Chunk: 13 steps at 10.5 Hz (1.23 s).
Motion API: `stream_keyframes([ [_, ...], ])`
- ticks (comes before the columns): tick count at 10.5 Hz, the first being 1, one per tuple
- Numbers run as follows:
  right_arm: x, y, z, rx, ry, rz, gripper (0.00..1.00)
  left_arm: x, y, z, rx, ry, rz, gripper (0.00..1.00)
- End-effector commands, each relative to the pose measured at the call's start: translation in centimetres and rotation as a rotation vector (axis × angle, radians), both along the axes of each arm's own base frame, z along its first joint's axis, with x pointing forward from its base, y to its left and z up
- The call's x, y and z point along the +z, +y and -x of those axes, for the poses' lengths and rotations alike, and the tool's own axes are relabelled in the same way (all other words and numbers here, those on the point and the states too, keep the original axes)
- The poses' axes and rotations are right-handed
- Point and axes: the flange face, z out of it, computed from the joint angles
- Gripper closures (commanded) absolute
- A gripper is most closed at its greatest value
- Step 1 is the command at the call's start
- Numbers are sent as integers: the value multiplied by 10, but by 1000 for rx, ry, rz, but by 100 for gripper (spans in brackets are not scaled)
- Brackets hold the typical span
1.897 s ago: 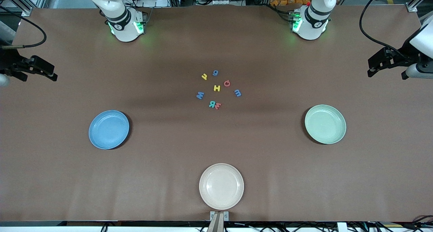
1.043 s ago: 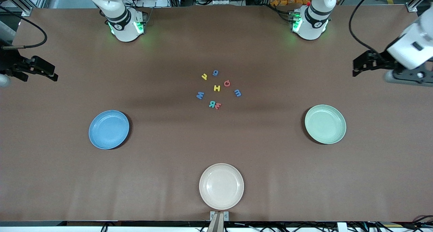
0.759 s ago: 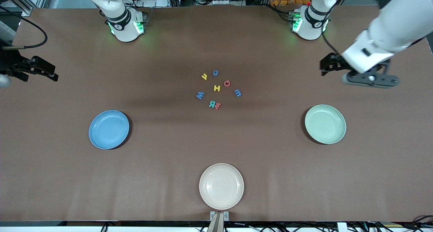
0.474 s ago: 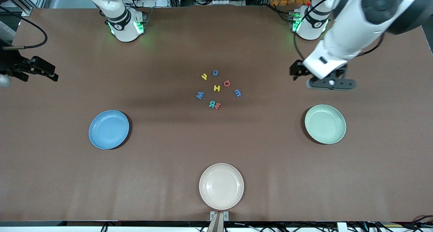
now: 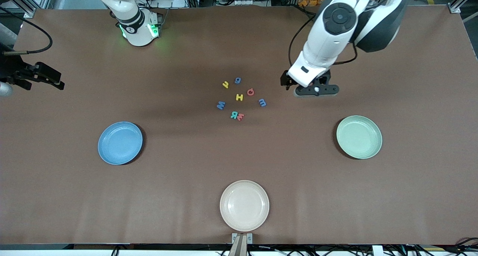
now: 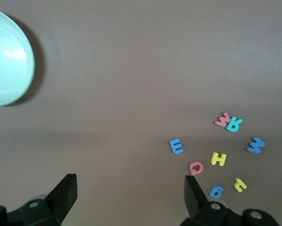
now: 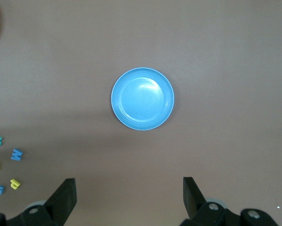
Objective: Sort uppercase to blue plate, lowercase to green plate
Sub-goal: 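Move the left gripper over the foam letters toward the blue E, then lower the left gripper and grasp the blue E letter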
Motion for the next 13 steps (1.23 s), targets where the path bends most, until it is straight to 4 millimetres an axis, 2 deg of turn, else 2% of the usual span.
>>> stream_keyframes([
  [1,2,0,3,-11,-3,3,0,-29,-32,14,32,-3,4,0],
  [3,2,0,3,-12,-1,3,0,-61,-56,22,66,5,-5,0],
  [6,-3,0,3,-11,8,3,0,-103,-82,26,89,-31,5,0],
  [8,-6,0,2,-9,11,3,0,-125,-90,26,104,-41,11,0],
  [9,-7,0,2,-11,9,2,0,-138,-103,37,103,-36,12,0],
  [11,-13,0,1,-3,21,-1,0,-162,-104,41,138,-32,-21,0],
  [13,-15,2,1,-2,24,-22,0,-188,-98,43,245,13,-50,0],
])
